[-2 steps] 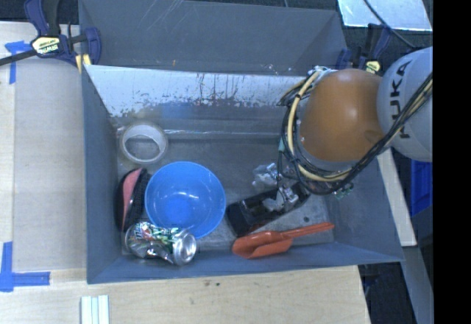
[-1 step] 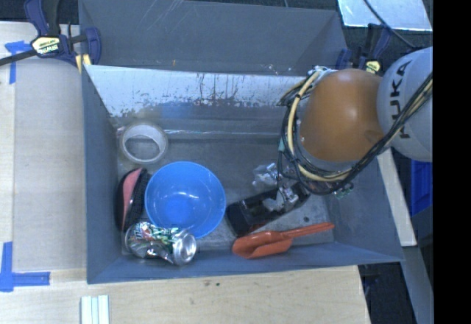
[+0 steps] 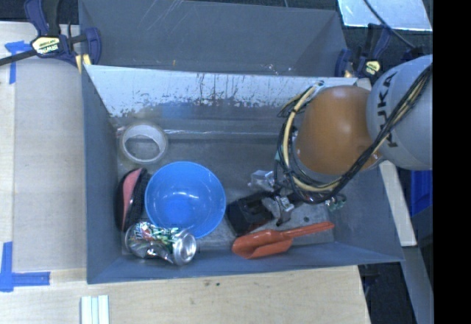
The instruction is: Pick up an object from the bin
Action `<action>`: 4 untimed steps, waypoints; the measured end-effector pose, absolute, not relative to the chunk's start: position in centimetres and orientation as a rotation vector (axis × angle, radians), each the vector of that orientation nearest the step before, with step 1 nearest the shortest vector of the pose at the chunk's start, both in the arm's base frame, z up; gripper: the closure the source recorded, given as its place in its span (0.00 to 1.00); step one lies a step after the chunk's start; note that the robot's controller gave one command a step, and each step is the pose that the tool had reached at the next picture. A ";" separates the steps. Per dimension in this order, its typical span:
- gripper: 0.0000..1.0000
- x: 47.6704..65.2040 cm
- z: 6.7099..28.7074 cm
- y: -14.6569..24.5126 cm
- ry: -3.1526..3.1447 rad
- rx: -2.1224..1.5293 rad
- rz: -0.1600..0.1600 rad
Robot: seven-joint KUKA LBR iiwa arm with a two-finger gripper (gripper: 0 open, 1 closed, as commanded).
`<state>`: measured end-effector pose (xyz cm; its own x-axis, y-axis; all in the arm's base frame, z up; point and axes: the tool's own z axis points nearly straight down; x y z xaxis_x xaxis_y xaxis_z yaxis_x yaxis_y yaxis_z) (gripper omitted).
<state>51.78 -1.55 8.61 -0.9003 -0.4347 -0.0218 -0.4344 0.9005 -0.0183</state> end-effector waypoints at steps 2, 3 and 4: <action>1.00 51.9 17.9 -1.1 3.034 -0.693 -0.021; 1.00 50.3 25.0 0.1 3.032 -0.747 -0.009; 1.00 50.2 12.9 -0.7 3.008 -0.862 -0.011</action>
Offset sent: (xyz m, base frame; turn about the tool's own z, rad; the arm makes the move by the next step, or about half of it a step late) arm 0.0004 0.0054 0.0940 -0.0015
